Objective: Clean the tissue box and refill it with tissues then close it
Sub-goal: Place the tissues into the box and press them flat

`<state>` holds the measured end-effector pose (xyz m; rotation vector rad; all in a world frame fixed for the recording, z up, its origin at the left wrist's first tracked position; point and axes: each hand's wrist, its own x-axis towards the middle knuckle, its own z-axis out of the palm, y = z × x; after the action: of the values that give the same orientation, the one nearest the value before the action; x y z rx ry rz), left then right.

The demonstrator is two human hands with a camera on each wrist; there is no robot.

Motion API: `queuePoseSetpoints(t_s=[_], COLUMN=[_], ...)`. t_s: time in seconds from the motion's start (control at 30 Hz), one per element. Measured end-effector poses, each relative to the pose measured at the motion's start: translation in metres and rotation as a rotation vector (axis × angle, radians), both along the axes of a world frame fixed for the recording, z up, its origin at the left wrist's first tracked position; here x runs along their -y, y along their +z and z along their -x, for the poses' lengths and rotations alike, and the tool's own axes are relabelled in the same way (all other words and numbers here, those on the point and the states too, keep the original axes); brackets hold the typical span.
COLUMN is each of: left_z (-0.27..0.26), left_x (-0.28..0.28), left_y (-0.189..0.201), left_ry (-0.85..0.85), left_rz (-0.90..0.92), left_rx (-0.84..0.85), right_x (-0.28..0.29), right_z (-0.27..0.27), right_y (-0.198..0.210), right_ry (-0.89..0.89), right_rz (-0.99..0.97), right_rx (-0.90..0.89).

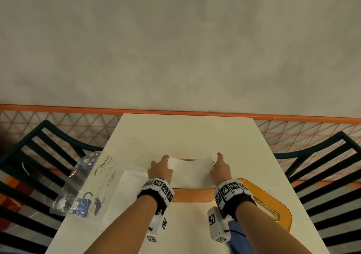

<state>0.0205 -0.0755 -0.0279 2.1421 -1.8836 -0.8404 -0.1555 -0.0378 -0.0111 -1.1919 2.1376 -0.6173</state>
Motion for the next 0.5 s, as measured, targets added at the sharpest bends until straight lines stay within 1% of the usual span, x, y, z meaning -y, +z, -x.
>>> queuePoseSetpoints(t_s=[0.07,0.1,0.13,0.2,0.23,0.27,0.3,0.33,0.4,0.47,0.5], left_z=[0.0,0.0,0.0,-0.001,-0.001,0.0,0.0,0.0,-0.002,-0.003,-0.004], left_x=[-0.002,-0.003,-0.004,-0.004,-0.003,-0.002,0.0,0.0,0.003,0.006,0.006], left_y=[0.002,0.002,0.002,0.006,0.009,0.01,0.013,0.014,0.016,0.014,0.011], left_ry=[-0.088,-0.173,-0.267,-0.416,-0.501,-0.605,-0.699,-0.76,-0.797,-0.792,-0.786], left_rz=[0.038,0.086,0.176,0.356,0.392,0.369,0.298,0.188,-0.002,-0.077,-0.094], left_rx=[0.092,0.168,0.246,0.314,0.337,0.366,0.397,0.427,0.473,0.493,0.495], right_x=[-0.001,-0.002,-0.004,-0.008,-0.009,-0.009,-0.008,-0.006,-0.001,0.003,0.004], right_z=[-0.001,-0.002,-0.004,-0.007,-0.008,-0.008,-0.008,-0.007,-0.006,-0.003,-0.002], right_y=[0.0,0.0,0.001,0.002,0.003,0.005,0.007,0.007,0.007,0.006,0.004], right_ry=[0.061,0.105,0.154,0.254,0.318,0.401,0.506,0.612,0.758,0.816,0.832], right_rz=[-0.02,-0.024,-0.011,0.087,0.148,0.189,0.192,0.15,-0.033,-0.201,-0.253], right_rx=[-0.049,-0.096,-0.169,-0.402,-0.521,-0.596,-0.63,-0.627,-0.604,-0.603,-0.601])
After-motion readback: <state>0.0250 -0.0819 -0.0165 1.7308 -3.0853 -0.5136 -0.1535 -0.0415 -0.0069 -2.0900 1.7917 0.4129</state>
